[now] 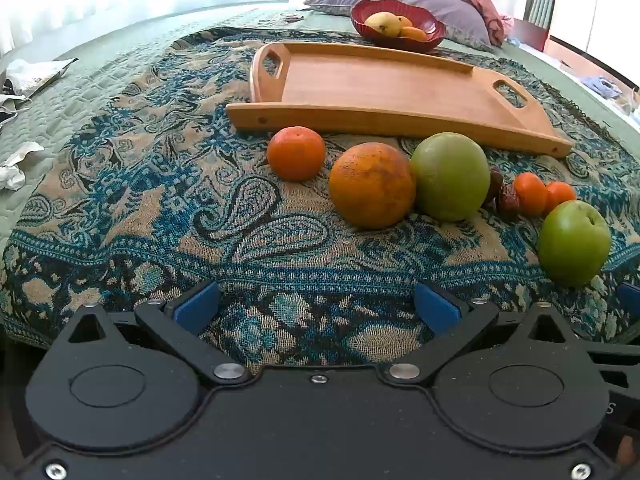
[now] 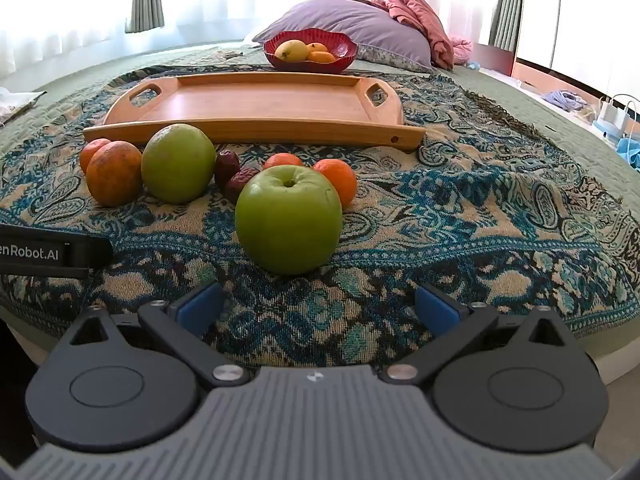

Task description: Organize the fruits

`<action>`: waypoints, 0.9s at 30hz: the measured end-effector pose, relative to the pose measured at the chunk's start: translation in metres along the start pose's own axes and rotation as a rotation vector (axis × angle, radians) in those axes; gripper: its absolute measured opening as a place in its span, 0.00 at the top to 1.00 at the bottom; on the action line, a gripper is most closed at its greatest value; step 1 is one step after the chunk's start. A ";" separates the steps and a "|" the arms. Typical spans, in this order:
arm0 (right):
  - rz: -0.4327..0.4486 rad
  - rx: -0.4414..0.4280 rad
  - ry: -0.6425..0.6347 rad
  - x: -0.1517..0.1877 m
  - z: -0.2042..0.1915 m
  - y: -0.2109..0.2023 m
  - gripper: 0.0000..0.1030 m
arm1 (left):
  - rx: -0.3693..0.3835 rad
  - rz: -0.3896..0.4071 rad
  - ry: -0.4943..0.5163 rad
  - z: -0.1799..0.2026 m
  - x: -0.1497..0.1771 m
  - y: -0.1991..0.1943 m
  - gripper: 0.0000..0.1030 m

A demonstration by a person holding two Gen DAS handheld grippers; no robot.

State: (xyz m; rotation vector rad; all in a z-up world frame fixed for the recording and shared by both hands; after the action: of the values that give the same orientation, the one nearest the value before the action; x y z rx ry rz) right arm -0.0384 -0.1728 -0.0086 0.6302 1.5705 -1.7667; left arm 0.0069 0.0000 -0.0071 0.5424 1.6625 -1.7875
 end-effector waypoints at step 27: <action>0.000 0.001 -0.003 0.001 0.000 0.000 0.00 | 0.000 0.004 0.001 0.000 0.000 0.000 0.00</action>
State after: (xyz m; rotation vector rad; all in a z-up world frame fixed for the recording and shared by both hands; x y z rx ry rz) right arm -0.0391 -0.1727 -0.0097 0.6273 1.5675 -1.7674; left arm 0.0069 0.0001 -0.0072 0.5467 1.6609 -1.7845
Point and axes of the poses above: each gripper's, at about its wrist camera, not at the fingertips, and y roughly the way its jaws point, z to its right, x to its underside, the point moved 1 cm from there along y, roughly the way its jaws point, and after that the axes turned 8 degrees about -y, right-handed, at the moved point
